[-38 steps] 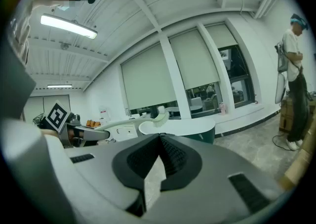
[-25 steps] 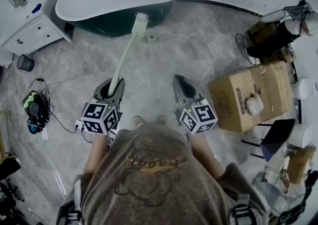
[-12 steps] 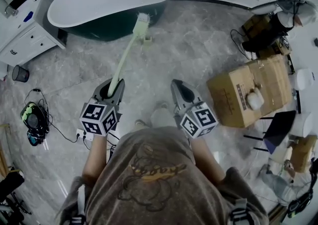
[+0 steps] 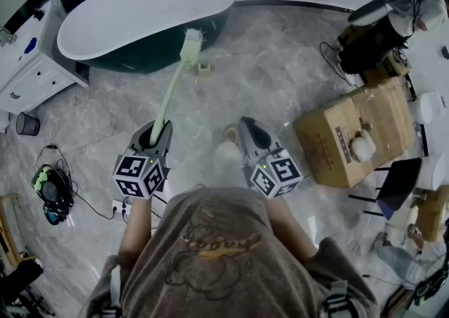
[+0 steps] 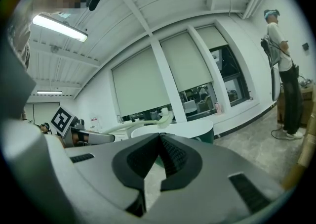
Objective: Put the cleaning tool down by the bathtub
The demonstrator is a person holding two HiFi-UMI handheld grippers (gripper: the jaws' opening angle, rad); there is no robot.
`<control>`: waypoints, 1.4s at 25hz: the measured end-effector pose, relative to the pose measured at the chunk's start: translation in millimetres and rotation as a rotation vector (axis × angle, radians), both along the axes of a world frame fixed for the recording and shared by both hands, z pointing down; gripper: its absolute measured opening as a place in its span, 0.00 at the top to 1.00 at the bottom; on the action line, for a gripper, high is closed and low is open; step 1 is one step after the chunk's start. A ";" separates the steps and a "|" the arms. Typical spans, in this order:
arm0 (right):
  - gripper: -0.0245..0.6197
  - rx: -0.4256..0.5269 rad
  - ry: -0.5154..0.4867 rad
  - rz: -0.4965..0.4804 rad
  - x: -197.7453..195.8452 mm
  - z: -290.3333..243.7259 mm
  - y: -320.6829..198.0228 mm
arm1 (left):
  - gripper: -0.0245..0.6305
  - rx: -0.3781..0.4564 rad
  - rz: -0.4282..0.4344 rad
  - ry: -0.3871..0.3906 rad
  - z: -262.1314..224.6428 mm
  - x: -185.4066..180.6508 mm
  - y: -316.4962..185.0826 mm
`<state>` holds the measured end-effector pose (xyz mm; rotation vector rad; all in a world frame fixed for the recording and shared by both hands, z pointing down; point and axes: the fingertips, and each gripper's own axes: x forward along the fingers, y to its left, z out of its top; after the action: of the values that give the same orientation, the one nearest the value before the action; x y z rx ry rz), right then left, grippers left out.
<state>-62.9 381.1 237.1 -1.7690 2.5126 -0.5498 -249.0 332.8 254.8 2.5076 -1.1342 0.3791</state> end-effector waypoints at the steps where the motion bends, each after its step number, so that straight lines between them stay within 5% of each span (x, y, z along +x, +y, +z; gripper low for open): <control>1: 0.96 -0.001 0.000 0.000 2.6 0.7 -9.2 | 0.85 -0.002 0.002 -0.001 0.9 2.4 -7.9; 16: 0.96 -0.014 -0.023 -0.040 75.7 -2.9 -163.4 | 0.85 -0.043 -0.013 -0.021 4.3 68.5 -142.8; 27: 0.96 -0.018 -0.014 -0.114 156.3 -4.2 -270.7 | 0.85 -0.026 -0.100 -0.009 -3.9 139.1 -243.6; 35: 0.96 -0.022 -0.031 -0.146 176.2 1.6 -313.7 | 0.85 -0.012 -0.161 -0.014 -8.9 150.4 -281.5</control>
<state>113.3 67.4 238.7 -1.5799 2.6389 -0.6083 -98.6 51.4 246.0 2.3855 -1.3248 0.3592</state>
